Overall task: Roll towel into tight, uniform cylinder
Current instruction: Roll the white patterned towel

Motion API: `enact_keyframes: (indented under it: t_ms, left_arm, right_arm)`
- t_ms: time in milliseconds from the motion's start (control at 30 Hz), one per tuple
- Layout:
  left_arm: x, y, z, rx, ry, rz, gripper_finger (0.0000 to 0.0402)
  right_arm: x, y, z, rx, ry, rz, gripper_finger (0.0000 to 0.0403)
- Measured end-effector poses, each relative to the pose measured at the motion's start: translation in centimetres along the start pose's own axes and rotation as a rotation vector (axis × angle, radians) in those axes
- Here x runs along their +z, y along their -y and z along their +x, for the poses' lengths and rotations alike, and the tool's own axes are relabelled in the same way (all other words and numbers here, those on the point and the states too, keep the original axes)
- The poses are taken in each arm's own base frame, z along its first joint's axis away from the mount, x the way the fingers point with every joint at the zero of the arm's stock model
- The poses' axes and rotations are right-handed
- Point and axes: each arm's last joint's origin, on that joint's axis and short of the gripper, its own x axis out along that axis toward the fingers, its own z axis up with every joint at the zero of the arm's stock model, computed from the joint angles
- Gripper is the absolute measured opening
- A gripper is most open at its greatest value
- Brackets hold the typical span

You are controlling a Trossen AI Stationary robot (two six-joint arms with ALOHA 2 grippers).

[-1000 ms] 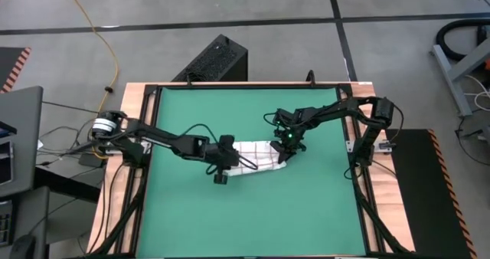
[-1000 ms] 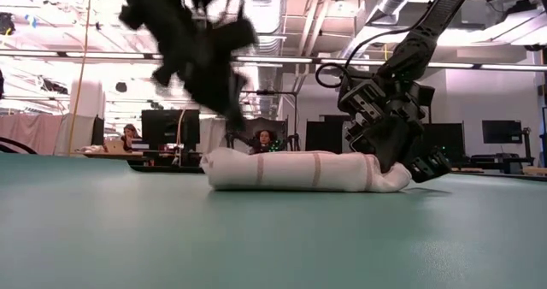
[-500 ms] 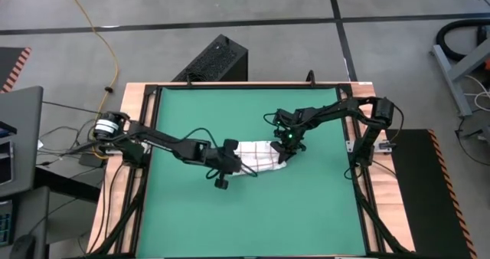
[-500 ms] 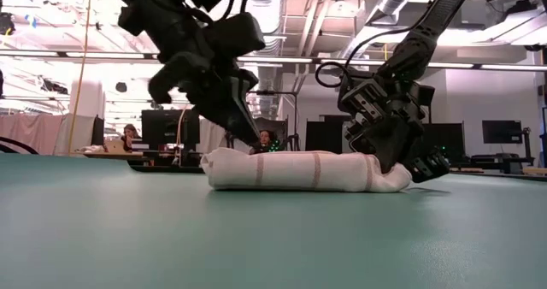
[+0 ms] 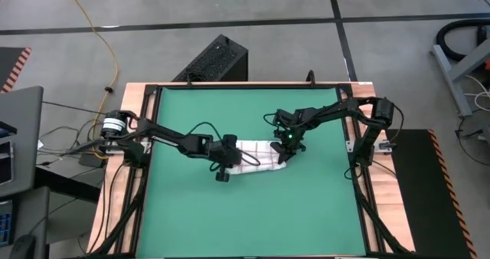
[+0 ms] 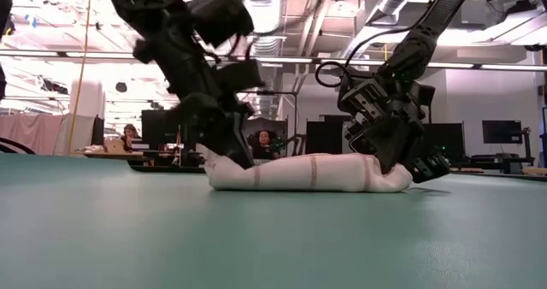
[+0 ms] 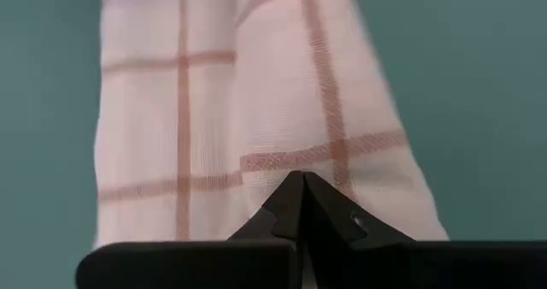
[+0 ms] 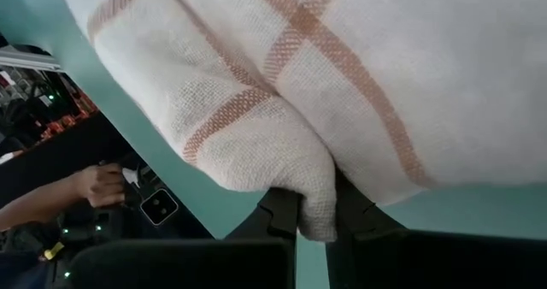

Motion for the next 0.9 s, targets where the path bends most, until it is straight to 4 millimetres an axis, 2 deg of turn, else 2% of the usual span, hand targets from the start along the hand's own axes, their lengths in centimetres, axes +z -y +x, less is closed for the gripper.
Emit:
enact_keyframes:
  t_ms: [200,367,500,667,900]
  left_arm:
    - [-1.3,-1.8,0.7,-0.029,-0.067,-0.054,0.0000]
    - [-2.0,-2.7,1.5,-0.060,-0.084,-0.097,0.0000]
    - [-2.6,-2.9,2.0,-0.104,-0.103,-0.130,0.0000]
    - [-2.9,-3.1,2.0,-0.112,-0.111,-0.114,0.0000]
    - [-3.3,-3.7,2.0,-0.124,-0.114,-0.147,0.0000]
  right_arm:
    - [-0.4,-0.1,0.5,-0.061,0.020,-0.036,0.0042]
    - [-0.6,-0.4,0.9,-0.116,0.052,-0.110,0.0101]
    - [-1.0,-0.7,1.1,-0.160,0.077,-0.233,0.0133]
    - [-1.7,-1.1,0.1,-0.235,0.119,-0.369,0.0141]
    - [-3.2,-1.7,-2.5,-0.389,0.239,-0.480,0.0128]
